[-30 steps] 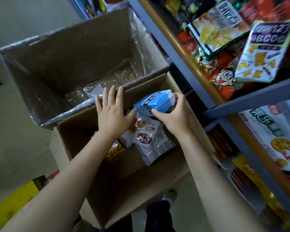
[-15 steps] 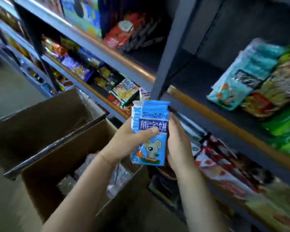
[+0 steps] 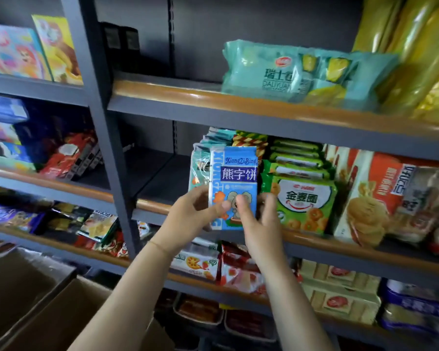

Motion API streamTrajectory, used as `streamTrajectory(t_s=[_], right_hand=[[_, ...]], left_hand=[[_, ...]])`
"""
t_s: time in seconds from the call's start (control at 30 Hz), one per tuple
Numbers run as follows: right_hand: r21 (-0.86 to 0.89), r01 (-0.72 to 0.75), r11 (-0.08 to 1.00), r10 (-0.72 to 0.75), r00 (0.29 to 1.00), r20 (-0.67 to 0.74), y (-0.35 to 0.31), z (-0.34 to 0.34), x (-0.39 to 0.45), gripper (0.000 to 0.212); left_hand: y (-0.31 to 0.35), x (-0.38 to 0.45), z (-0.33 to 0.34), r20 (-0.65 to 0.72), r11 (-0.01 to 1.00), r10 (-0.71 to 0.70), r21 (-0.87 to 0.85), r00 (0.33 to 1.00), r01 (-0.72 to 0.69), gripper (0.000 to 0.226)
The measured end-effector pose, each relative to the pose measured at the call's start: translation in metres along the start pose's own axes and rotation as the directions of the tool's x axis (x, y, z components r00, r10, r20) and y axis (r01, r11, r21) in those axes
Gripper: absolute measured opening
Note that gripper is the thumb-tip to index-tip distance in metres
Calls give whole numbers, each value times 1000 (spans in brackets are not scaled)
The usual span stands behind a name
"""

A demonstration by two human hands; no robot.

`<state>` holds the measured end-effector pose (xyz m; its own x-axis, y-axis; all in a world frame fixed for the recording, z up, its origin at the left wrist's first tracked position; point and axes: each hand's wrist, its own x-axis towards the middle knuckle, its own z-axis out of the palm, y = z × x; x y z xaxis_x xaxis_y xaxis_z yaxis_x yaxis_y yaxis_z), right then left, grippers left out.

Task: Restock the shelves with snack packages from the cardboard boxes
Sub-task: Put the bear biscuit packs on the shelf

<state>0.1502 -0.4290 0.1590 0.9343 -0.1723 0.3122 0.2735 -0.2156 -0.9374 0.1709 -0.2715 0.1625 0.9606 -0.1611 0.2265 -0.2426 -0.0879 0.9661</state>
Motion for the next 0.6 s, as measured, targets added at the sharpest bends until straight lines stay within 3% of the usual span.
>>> streamTrajectory(t_s=[0.13, 0.23, 0.4, 0.6], right_hand=[[-339, 95, 936, -106, 994, -13, 24, -17, 16, 17], [-310, 90, 946, -81, 996, 42, 23, -9, 23, 12], [-274, 80, 958, -42, 989, 143, 21, 20, 41, 37], [-309, 37, 950, 46, 966, 255, 19, 43, 59, 54]], left_hand=[[-9, 25, 7, -126, 999, -21, 43, 992, 27, 39], [-18, 38, 0, -149, 992, -11, 125, 989, 30, 42], [-24, 48, -21, -186, 981, 61, 194, 981, -24, 43], [-67, 82, -58, -210, 940, 58, 342, 976, 17, 44]])
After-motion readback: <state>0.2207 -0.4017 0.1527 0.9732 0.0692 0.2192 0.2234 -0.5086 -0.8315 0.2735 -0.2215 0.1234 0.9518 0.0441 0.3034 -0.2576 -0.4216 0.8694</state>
